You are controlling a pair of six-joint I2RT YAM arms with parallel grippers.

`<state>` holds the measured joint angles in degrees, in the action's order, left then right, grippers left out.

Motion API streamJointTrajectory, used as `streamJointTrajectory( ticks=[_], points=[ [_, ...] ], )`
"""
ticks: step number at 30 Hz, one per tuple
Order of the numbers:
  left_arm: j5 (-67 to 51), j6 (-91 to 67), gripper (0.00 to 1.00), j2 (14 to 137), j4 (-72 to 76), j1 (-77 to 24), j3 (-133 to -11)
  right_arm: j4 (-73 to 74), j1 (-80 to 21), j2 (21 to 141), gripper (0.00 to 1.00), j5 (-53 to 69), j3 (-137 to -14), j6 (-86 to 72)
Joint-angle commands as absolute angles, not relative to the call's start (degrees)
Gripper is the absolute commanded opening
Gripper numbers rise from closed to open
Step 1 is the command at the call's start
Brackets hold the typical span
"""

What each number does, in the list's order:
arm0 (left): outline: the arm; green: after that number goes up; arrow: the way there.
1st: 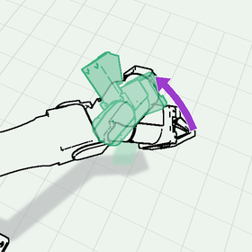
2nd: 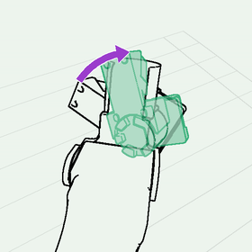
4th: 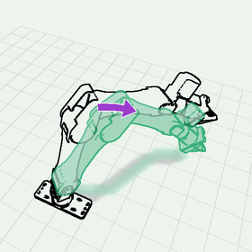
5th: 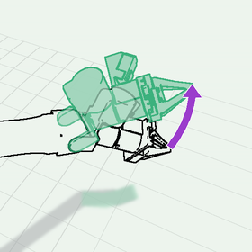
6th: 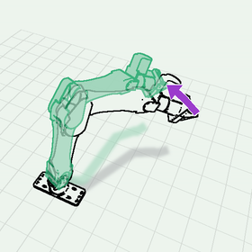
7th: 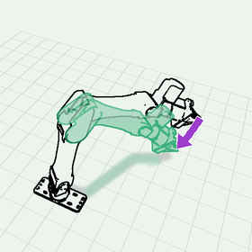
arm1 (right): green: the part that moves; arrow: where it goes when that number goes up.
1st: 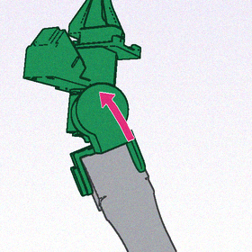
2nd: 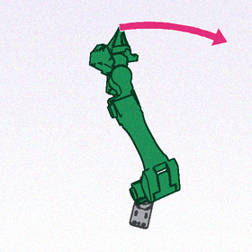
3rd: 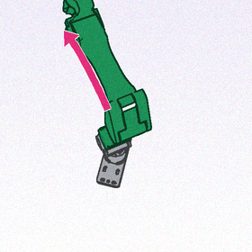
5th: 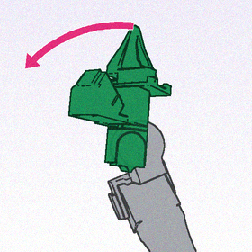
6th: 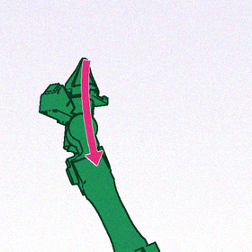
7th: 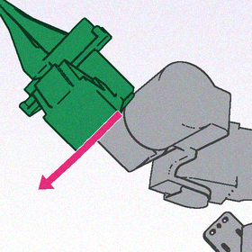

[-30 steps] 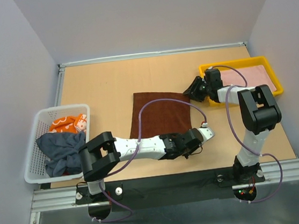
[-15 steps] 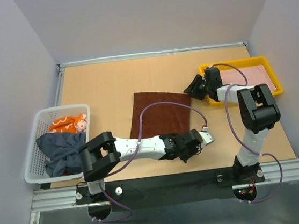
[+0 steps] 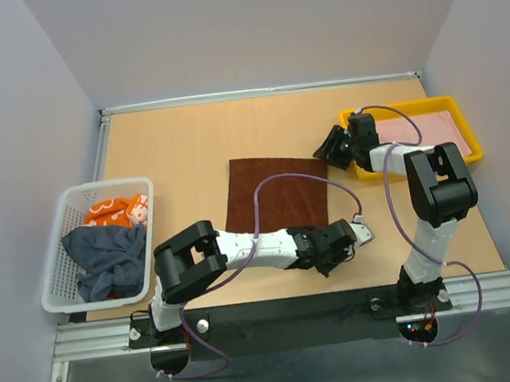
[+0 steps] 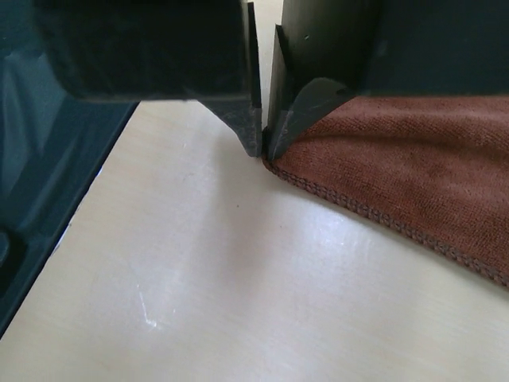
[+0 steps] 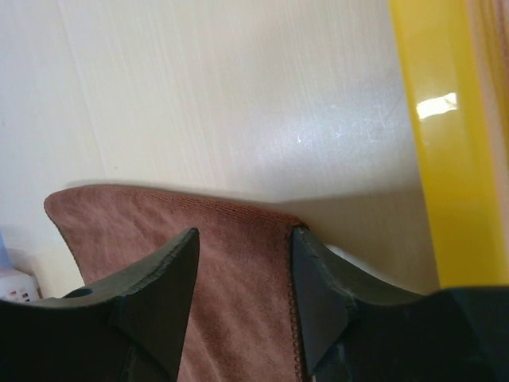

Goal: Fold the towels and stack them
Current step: Fold the towel

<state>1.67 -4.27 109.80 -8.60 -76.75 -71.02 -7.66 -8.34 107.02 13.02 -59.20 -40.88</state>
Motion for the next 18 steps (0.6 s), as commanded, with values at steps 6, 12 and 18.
streamJointTrajectory(
  ticks=[6,12,18],
  points=[
    [4.12,-8.43,0.71,103.37,-8.26,-76.82,-74.45,-5.98,-8.0,103.19,0.68,10.64,-61.61,-34.64],
    [9.58,-15.27,0.82,93.62,-9.31,-74.98,-69.72,-1.15,-8.0,98.8,0.82,9.05,-63.54,-28.49],
    [14.24,-24.41,0.76,82.89,-9.41,-68.66,-58.75,4.39,-8.26,93.53,0.81,10.37,-63.46,-25.14]
  ],
)
